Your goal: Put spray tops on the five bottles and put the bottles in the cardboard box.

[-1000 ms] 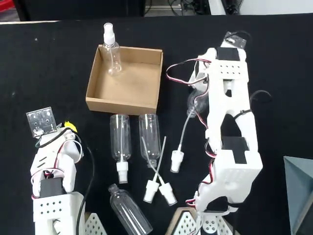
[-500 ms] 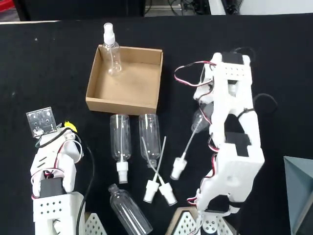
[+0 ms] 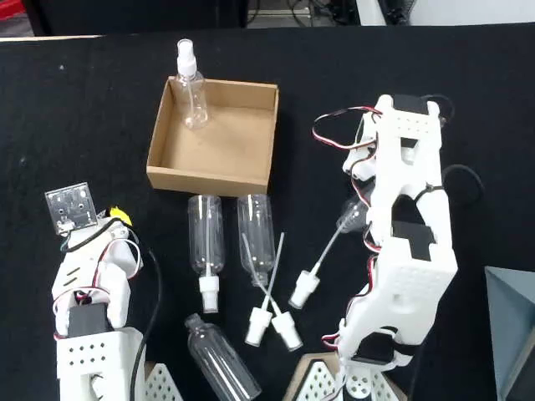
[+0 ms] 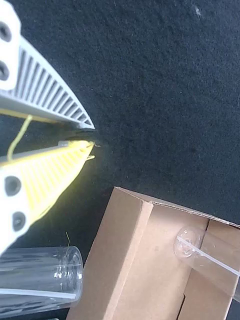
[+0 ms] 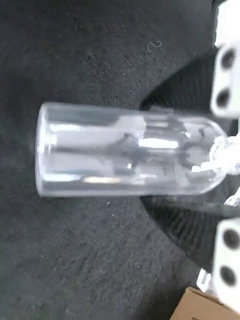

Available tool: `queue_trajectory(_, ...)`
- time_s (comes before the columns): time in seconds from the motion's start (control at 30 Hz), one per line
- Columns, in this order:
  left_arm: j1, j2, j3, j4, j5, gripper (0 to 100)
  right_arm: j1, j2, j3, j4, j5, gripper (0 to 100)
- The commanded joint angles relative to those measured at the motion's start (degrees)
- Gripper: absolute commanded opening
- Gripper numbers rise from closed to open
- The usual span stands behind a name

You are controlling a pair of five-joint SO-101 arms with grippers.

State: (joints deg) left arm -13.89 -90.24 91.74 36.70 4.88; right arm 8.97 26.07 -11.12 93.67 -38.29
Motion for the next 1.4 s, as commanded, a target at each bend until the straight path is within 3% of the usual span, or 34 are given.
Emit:
queue_trajectory(0.0,-0.5,-0.8,-0.9,0.0,-0.5,3,1.1,-0.6,-0.5,-1.0,-1.8,31.9)
queue_trajectory(0.53,-0.4,-0.8,-0.9,0.0,-0.5,3,-1.3,-0.7,-12.8,6.9,-0.5,35.1)
queue_trajectory(1.37,-0.4,-0.8,-0.9,0.0,-0.5,3,-1.2,-13.5,-6.7,7.0,36.0,35.0)
